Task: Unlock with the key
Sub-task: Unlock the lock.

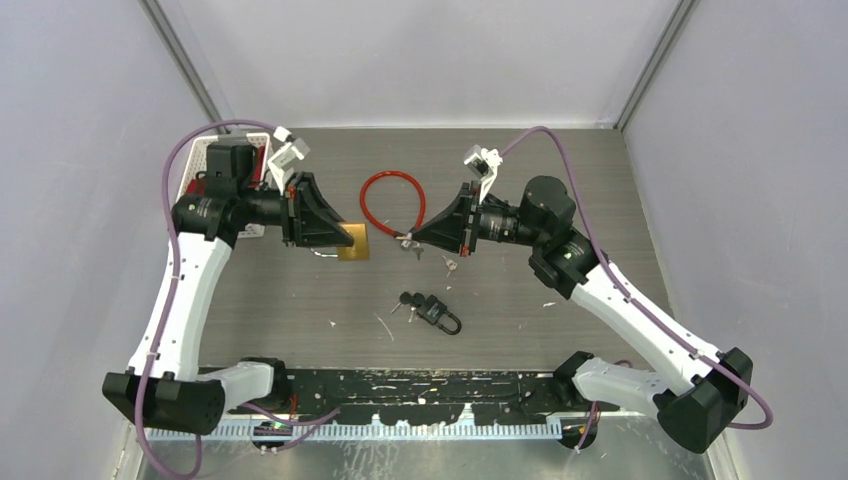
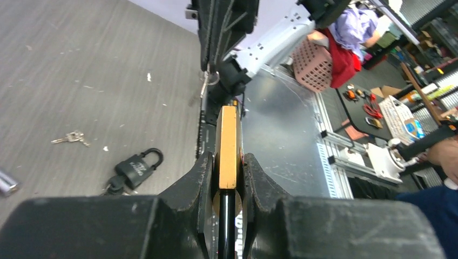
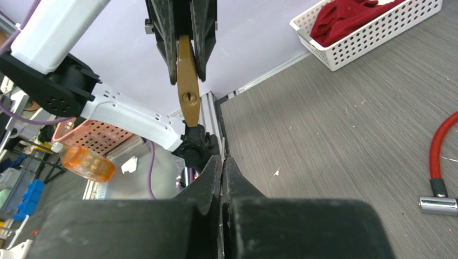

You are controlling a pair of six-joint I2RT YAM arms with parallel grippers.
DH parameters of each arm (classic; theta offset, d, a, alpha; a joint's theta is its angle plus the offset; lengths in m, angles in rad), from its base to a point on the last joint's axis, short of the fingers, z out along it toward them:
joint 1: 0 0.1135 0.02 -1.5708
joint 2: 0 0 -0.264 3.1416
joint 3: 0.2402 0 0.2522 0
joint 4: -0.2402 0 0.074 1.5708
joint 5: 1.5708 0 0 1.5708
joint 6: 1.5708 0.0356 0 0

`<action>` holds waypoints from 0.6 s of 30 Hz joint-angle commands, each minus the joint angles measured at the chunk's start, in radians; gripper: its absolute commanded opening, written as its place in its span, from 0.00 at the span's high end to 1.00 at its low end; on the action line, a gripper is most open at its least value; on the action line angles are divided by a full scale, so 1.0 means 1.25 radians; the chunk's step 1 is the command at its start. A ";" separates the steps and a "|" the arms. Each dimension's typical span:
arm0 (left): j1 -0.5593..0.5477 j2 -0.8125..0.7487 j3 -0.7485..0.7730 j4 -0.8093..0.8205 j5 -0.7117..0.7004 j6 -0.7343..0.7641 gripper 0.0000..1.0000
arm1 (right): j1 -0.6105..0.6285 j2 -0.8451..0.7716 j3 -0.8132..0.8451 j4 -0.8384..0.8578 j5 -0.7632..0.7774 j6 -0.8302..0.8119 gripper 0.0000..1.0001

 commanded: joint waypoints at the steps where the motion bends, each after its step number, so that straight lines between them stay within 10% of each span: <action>1: -0.019 -0.012 -0.002 -0.040 0.180 0.042 1.00 | 0.005 -0.043 0.020 0.082 -0.028 0.034 0.99; 18: -0.075 -0.013 0.015 -0.051 0.179 0.002 1.00 | 0.007 -0.076 -0.028 0.199 -0.078 0.128 0.99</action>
